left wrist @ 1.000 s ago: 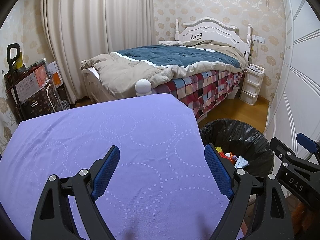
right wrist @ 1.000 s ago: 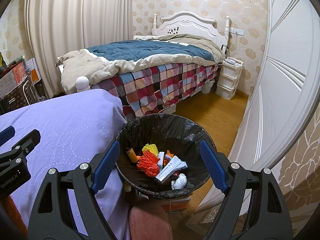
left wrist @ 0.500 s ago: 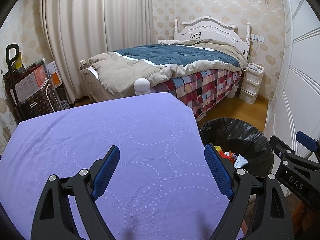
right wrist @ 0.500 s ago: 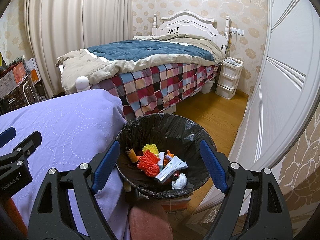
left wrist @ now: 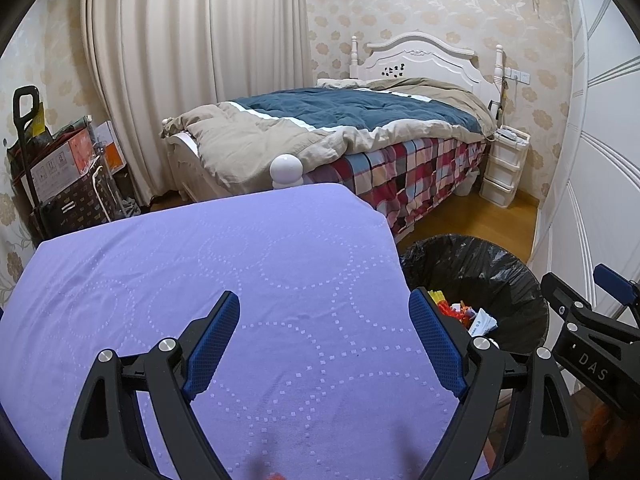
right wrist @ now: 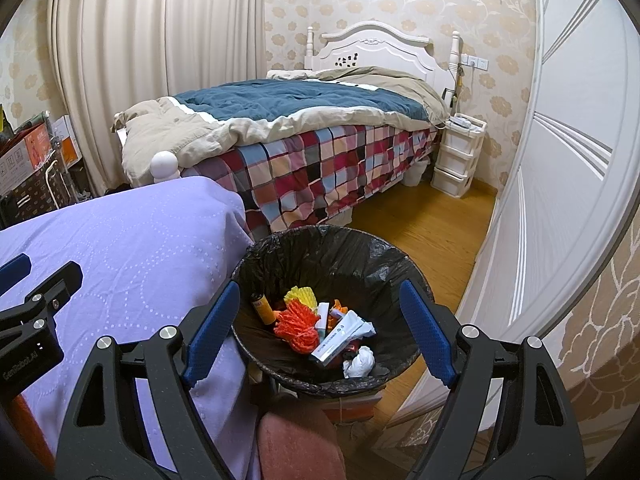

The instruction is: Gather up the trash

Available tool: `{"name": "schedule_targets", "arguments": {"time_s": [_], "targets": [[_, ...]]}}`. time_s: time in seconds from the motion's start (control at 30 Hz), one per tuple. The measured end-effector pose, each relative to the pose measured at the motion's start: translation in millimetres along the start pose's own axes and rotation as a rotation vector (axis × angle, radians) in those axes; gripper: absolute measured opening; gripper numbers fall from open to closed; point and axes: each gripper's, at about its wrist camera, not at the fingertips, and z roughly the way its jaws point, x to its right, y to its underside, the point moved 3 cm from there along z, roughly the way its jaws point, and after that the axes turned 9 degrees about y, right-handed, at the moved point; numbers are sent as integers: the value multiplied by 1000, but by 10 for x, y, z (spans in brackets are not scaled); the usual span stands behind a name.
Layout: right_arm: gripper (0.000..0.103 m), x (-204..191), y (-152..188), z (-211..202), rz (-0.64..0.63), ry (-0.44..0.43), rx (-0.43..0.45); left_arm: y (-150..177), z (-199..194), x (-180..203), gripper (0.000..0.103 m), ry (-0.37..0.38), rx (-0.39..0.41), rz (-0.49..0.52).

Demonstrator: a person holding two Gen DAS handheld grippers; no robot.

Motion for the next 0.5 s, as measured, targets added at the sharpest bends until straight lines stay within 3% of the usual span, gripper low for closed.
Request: {"name": "schedule_targets", "arguments": {"time_s": [0.5], "targets": [[80, 0, -6, 0, 0, 0, -1, 35, 2, 54, 84, 4, -7, 8]]}}
